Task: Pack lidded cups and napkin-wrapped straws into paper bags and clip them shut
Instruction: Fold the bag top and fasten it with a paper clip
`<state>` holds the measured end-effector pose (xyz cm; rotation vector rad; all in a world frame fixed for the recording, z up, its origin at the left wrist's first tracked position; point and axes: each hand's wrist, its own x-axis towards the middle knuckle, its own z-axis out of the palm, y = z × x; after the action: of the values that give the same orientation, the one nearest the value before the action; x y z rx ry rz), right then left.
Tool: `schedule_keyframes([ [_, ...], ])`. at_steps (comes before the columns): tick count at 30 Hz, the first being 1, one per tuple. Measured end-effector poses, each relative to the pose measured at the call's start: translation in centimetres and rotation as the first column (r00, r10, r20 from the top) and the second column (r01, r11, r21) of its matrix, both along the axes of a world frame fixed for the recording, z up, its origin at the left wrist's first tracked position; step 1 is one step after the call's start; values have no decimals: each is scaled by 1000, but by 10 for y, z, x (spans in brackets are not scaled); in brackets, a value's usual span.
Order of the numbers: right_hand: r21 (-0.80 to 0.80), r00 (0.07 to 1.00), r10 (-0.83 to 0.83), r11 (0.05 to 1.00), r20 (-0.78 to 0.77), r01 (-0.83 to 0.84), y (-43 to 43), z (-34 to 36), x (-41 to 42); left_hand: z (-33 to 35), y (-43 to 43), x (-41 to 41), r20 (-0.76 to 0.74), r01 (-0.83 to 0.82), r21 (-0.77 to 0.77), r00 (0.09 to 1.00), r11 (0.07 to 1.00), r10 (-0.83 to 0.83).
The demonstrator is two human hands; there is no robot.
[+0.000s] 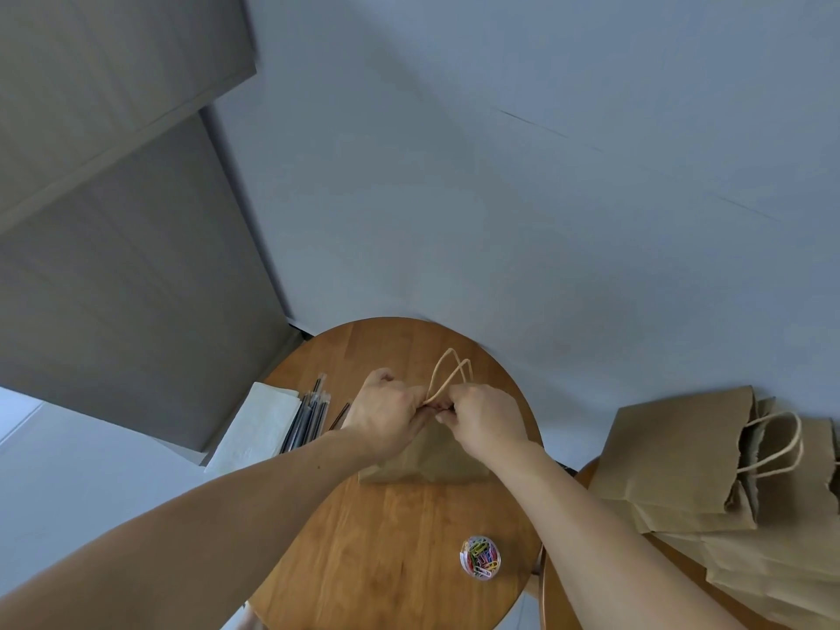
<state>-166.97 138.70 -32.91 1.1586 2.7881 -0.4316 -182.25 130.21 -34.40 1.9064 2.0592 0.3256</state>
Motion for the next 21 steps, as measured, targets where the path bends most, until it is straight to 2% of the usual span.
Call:
schedule_keyframes([
  [2, 18, 997, 32, 999, -69, -31, -1, 1, 5, 4, 2, -1, 18, -3, 7, 1000, 1000, 3],
  [5, 53, 918, 78, 997, -390, -63, -4, 9, 22, 15, 6, -10, 43, -9, 32, 999, 999, 8],
  [6, 109, 866, 89, 993, -491, -40, -3, 13, 29, 18, 5, -15, 52, -12, 44, 999, 999, 9],
  [8, 182, 830, 57, 982, -555, 54, 1, 18, 46, 21, 0, -28, 56, -13, 21, 998, 1000, 12],
  [9, 159, 853, -8, 981, -522, 107, 5, 19, 54, 21, -4, -35, 52, -13, -21, 999, 1000, 14],
  [11, 12, 923, -168, 983, -347, 183, 11, 16, 70, 18, -13, -48, 83, -40, -143, 995, 989, 52],
  [13, -154, 961, -209, 971, -180, 182, 14, 8, 82, 12, -23, -58, 153, -101, -242, 978, 965, 140],
  [17, -379, 959, -247, 908, -141, 178, 19, -12, 86, -3, -37, -69, 248, -186, -367, 925, 911, 288],
  [19, -489, 927, -336, 845, -168, 218, 23, -19, 82, -7, -38, -67, 322, -211, -391, 880, 896, 348],
  [21, -535, 909, -384, 808, -162, 247, 26, -24, 78, -9, -36, -63, 315, -244, -390, 871, 888, 378],
])
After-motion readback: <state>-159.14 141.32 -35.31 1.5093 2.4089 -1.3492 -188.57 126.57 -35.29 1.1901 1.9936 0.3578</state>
